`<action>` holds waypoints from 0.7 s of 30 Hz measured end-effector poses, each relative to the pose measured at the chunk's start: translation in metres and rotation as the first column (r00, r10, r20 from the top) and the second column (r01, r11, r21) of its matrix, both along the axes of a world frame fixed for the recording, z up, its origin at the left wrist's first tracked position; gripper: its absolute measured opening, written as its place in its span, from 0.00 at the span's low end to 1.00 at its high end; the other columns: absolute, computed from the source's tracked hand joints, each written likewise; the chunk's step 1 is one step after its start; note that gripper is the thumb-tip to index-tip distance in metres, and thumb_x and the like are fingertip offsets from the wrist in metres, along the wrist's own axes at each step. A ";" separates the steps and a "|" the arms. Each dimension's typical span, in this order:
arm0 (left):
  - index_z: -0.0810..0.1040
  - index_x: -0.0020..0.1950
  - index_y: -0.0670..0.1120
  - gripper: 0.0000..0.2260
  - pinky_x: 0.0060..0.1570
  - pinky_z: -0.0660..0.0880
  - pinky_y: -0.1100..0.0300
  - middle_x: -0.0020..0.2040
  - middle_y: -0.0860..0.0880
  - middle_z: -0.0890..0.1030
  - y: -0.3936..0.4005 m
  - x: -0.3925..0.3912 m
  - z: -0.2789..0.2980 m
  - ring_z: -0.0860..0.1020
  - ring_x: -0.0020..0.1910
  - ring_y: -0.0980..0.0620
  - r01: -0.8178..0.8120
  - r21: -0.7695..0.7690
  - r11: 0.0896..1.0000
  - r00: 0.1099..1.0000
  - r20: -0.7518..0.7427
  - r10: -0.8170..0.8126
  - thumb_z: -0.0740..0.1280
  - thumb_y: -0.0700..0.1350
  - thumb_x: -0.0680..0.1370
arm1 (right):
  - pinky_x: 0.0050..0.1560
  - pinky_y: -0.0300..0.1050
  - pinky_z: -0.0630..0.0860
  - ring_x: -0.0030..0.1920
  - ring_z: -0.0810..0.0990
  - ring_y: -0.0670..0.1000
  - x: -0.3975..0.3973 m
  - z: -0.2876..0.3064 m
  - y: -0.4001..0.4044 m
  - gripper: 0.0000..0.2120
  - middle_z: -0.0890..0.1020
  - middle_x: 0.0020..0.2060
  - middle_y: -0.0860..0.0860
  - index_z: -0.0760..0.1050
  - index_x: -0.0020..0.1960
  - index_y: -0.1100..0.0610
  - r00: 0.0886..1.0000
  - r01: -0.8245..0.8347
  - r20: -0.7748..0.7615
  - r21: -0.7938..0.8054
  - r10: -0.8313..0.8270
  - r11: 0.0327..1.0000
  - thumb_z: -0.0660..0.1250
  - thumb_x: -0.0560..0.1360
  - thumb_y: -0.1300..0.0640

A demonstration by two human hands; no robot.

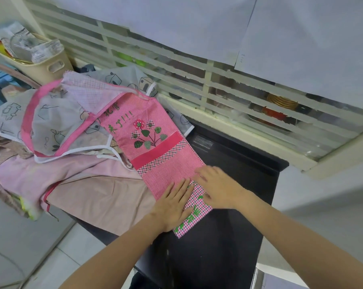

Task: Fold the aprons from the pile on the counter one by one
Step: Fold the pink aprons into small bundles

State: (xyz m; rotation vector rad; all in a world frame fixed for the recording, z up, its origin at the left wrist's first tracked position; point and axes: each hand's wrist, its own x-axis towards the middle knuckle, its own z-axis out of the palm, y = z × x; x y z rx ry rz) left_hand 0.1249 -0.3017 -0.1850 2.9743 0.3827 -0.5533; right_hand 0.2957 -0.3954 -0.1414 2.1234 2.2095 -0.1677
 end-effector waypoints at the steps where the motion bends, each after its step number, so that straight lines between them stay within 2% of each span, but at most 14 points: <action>1: 0.58 0.72 0.41 0.30 0.72 0.48 0.50 0.73 0.42 0.65 0.001 0.001 0.000 0.63 0.72 0.47 -0.005 -0.035 0.999 1.000 0.005 0.006 0.34 0.58 0.81 | 0.72 0.54 0.57 0.72 0.61 0.57 -0.003 0.002 -0.003 0.32 0.63 0.72 0.57 0.61 0.73 0.60 0.997 -0.052 -0.063 -0.127 0.044 0.990 0.64 0.72 0.52; 2: 0.58 0.72 0.41 0.30 0.72 0.48 0.50 0.73 0.42 0.65 0.002 0.002 0.002 0.64 0.72 0.47 -0.005 -0.050 0.999 1.000 0.001 0.005 0.34 0.58 0.81 | 0.74 0.52 0.49 0.75 0.53 0.55 -0.004 0.004 -0.003 0.35 0.55 0.75 0.55 0.53 0.76 0.59 0.995 -0.039 -0.098 -0.295 0.010 0.955 0.62 0.74 0.50; 3: 0.51 0.73 0.41 0.32 0.74 0.43 0.49 0.76 0.42 0.57 0.004 0.003 0.004 0.56 0.75 0.47 -0.015 -0.066 0.998 1.000 0.011 0.015 0.31 0.60 0.79 | 0.74 0.51 0.43 0.76 0.46 0.53 -0.003 0.006 -0.002 0.39 0.49 0.77 0.53 0.46 0.78 0.58 0.997 -0.031 -0.082 -0.414 -0.003 0.910 0.62 0.74 0.48; 5: 0.34 0.72 0.45 0.35 0.71 0.30 0.54 0.73 0.47 0.34 0.003 0.002 0.008 0.35 0.73 0.50 0.020 -0.071 0.997 0.999 0.033 -0.017 0.24 0.63 0.69 | 0.73 0.52 0.37 0.76 0.40 0.52 0.003 0.009 0.001 0.46 0.40 0.77 0.52 0.37 0.77 0.56 0.997 -0.056 0.016 -0.508 0.075 0.859 0.65 0.73 0.47; 7: 0.31 0.71 0.47 0.36 0.69 0.29 0.57 0.71 0.49 0.30 0.005 0.003 0.011 0.31 0.71 0.51 0.048 -0.084 0.995 0.998 0.050 -0.044 0.24 0.63 0.67 | 0.73 0.56 0.36 0.76 0.36 0.54 0.007 0.008 -0.001 0.51 0.36 0.76 0.53 0.32 0.76 0.56 0.984 -0.072 0.099 -0.551 0.150 0.832 0.68 0.72 0.48; 9: 0.44 0.76 0.45 0.33 0.73 0.43 0.55 0.76 0.46 0.42 0.012 0.002 0.012 0.44 0.76 0.49 0.051 -0.016 0.999 0.987 0.155 -0.048 0.30 0.61 0.76 | 0.72 0.58 0.36 0.75 0.35 0.56 0.006 0.004 -0.003 0.50 0.34 0.75 0.54 0.31 0.75 0.57 0.971 -0.054 0.166 -0.551 0.173 0.832 0.68 0.73 0.51; 10: 0.56 0.76 0.44 0.28 0.72 0.55 0.54 0.77 0.44 0.55 0.017 0.000 0.016 0.57 0.75 0.48 0.052 0.019 0.998 0.976 0.211 -0.055 0.40 0.58 0.81 | 0.72 0.59 0.37 0.75 0.35 0.57 0.003 0.002 -0.004 0.49 0.35 0.75 0.55 0.31 0.75 0.58 0.964 -0.050 0.194 -0.538 0.181 0.842 0.66 0.74 0.54; 12: 0.78 0.62 0.46 0.15 0.56 0.75 0.57 0.62 0.43 0.77 0.028 -0.003 0.021 0.78 0.58 0.47 0.112 -0.023 0.993 0.944 0.314 -0.099 0.64 0.48 0.77 | 0.73 0.59 0.38 0.76 0.36 0.58 -0.001 0.001 -0.005 0.43 0.36 0.76 0.56 0.32 0.76 0.59 0.955 -0.039 0.233 -0.507 0.181 0.861 0.63 0.77 0.58; 13: 0.82 0.54 0.47 0.12 0.46 0.77 0.61 0.53 0.46 0.81 0.032 -0.006 0.026 0.81 0.49 0.48 0.138 -0.032 0.990 0.928 0.353 -0.118 0.65 0.46 0.73 | 0.73 0.59 0.39 0.76 0.37 0.57 -0.002 0.001 -0.005 0.41 0.37 0.76 0.55 0.33 0.76 0.59 0.956 -0.038 0.236 -0.495 0.176 0.868 0.61 0.78 0.59; 14: 0.82 0.52 0.47 0.12 0.41 0.76 0.63 0.48 0.47 0.80 0.033 -0.009 0.032 0.81 0.44 0.49 0.129 -0.082 0.988 0.934 0.345 -0.093 0.62 0.44 0.73 | 0.73 0.60 0.39 0.76 0.38 0.56 -0.002 0.001 -0.004 0.39 0.38 0.76 0.55 0.34 0.76 0.59 0.961 -0.037 0.222 -0.490 0.166 0.871 0.59 0.79 0.60; 16: 0.77 0.61 0.46 0.15 0.49 0.73 0.62 0.56 0.47 0.76 0.038 -0.014 0.039 0.78 0.51 0.48 0.063 -0.217 0.974 0.965 0.262 -0.004 0.58 0.40 0.77 | 0.74 0.60 0.41 0.77 0.42 0.53 0.000 0.006 0.001 0.34 0.42 0.77 0.51 0.40 0.78 0.56 0.987 -0.022 0.128 -0.483 0.095 0.875 0.56 0.79 0.59; 18: 0.73 0.67 0.48 0.17 0.57 0.67 0.64 0.64 0.48 0.72 0.047 -0.017 0.039 0.73 0.60 0.48 -0.015 -0.359 0.933 0.985 0.155 0.075 0.59 0.38 0.79 | 0.74 0.56 0.51 0.76 0.54 0.51 0.003 0.016 0.010 0.27 0.55 0.76 0.49 0.53 0.77 0.53 0.994 0.032 -0.075 -0.458 -0.074 0.888 0.54 0.80 0.58; 20: 0.74 0.67 0.46 0.19 0.57 0.65 0.67 0.64 0.47 0.73 0.057 -0.016 0.038 0.73 0.61 0.47 -0.080 -0.469 0.880 0.988 0.077 0.131 0.62 0.35 0.76 | 0.66 0.48 0.66 0.66 0.71 0.54 0.007 0.029 0.024 0.18 0.72 0.68 0.51 0.72 0.67 0.51 0.926 0.139 -0.255 -0.452 -0.277 0.881 0.55 0.79 0.59; 21: 0.73 0.67 0.43 0.21 0.58 0.66 0.67 0.63 0.46 0.74 0.061 -0.017 0.038 0.73 0.61 0.47 -0.128 -0.514 0.848 0.988 0.007 0.153 0.64 0.34 0.74 | 0.58 0.46 0.71 0.57 0.75 0.55 0.010 0.035 0.032 0.14 0.77 0.60 0.54 0.78 0.54 0.51 0.891 0.183 -0.295 -0.463 -0.345 0.867 0.55 0.79 0.58</action>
